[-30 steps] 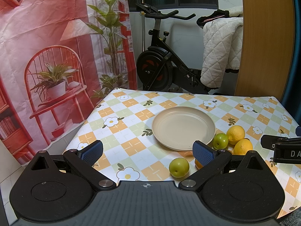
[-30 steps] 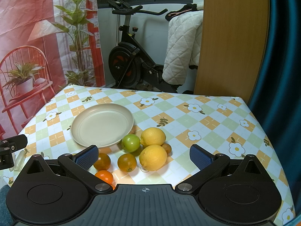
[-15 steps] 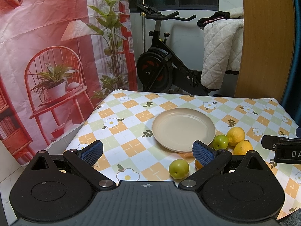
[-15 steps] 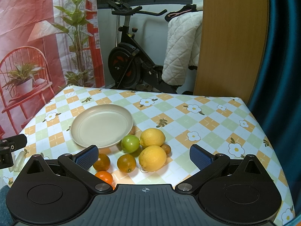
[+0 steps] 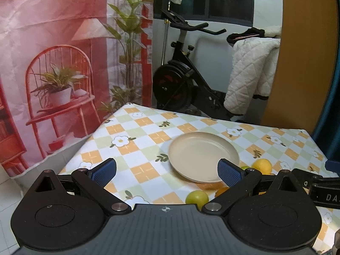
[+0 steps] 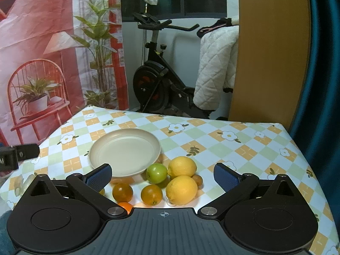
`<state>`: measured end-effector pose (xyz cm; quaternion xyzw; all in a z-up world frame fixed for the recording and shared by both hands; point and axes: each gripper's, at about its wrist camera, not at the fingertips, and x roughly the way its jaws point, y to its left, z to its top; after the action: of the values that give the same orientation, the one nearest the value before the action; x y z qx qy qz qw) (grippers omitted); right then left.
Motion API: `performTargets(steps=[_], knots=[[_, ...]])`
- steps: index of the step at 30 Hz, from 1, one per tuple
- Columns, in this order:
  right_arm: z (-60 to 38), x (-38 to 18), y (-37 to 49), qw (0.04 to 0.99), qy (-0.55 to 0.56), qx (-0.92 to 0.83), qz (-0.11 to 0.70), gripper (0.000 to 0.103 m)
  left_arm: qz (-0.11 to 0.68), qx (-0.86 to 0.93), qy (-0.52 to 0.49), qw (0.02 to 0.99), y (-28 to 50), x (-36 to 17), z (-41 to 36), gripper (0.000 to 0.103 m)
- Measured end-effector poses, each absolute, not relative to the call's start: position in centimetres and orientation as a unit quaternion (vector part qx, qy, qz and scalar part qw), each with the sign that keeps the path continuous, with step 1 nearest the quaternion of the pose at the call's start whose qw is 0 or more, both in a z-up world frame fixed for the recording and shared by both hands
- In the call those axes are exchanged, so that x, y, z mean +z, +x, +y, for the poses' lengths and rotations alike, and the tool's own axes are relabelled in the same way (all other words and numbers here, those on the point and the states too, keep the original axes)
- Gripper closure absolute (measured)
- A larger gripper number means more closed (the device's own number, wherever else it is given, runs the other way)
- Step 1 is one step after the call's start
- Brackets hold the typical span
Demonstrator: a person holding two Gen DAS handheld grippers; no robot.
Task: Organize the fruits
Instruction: 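Move the left tool toward the small orange tangerine near the fruits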
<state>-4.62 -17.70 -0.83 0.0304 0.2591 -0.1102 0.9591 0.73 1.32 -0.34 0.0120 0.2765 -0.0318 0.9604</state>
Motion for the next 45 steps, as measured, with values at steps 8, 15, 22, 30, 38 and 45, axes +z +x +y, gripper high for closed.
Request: performTargets(steps=[8, 15, 22, 30, 38, 45], knots=[[-17.6, -1.8, -4.6, 0.962, 0.017, -0.1, 0.253, 0.015, 0.262, -0.037, 0.011, 0.964, 1.0, -0.4, 1.5, 0.001], [-19.9, -1.4, -4.5, 0.968, -0.015, -0.126, 0.218, 0.022, 0.242, -0.025, 0.03, 0.97, 1.8, -0.9, 1.3, 0.001], [-22.5, -2.7, -3.9, 0.968, -0.014, -0.127, 0.218, 0.031, 0.287, -0.027, 0.031, 0.957, 3.6, -3.3, 1.4, 0.015], [-22.3, -6.5, -3.2, 0.964, -0.001, -0.093, 0.249, 0.046, 0.323, -0.063, 0.048, 0.943, 4.2, -6.3, 0.9, 0.034], [-21.5, -9.7, -2.3, 0.956, 0.028, -0.058, 0.287, 0.057, 0.351, -0.096, 0.038, 0.931, 4.7, -8.2, 0.9, 0.046], [-20.6, -10.0, -2.3, 0.955, 0.023, -0.035, 0.295, 0.064, 0.361, -0.118, 0.031, 0.925, 4.8, -8.8, 0.5, 0.049]])
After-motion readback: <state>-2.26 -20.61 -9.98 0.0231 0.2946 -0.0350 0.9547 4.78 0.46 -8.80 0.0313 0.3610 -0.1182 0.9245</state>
